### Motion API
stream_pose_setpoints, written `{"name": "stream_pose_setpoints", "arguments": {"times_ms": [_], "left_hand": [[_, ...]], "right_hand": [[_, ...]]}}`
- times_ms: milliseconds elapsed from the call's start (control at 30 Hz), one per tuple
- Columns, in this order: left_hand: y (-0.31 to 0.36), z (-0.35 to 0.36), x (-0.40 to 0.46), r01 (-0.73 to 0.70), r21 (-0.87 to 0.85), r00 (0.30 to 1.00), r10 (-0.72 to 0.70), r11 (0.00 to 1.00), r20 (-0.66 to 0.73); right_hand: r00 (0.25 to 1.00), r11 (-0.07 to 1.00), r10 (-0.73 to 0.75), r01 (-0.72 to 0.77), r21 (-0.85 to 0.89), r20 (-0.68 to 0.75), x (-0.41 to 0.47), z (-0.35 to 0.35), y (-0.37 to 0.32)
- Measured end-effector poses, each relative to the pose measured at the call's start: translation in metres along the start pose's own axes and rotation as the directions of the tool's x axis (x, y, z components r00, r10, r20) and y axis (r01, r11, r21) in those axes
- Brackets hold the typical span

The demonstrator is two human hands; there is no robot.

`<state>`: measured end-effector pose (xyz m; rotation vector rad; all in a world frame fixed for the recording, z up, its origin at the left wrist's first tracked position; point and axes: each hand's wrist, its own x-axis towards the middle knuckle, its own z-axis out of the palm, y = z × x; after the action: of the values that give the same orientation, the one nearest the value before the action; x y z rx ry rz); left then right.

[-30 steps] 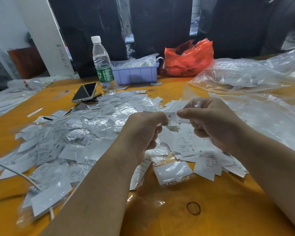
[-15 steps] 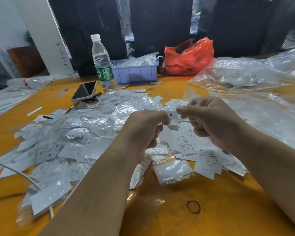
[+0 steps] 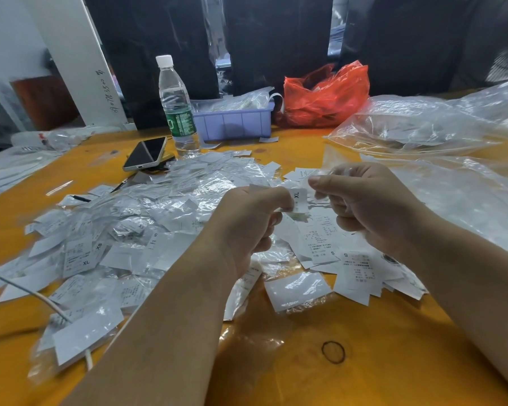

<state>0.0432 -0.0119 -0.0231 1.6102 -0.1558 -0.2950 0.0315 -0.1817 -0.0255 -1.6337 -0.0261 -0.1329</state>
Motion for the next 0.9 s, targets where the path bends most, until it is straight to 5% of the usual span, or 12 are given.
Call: {"name": "stream_pose_setpoints", "arguments": {"times_ms": [900], "left_hand": [[-0.0021,-0.0004,0.003,-0.046,0.052,0.997,0.049,0.998,-0.059]], "right_hand": [[0.994,0.999,-0.005,0.009,-0.045,0.107,-0.0028,0.0029,-0.0007]]}}
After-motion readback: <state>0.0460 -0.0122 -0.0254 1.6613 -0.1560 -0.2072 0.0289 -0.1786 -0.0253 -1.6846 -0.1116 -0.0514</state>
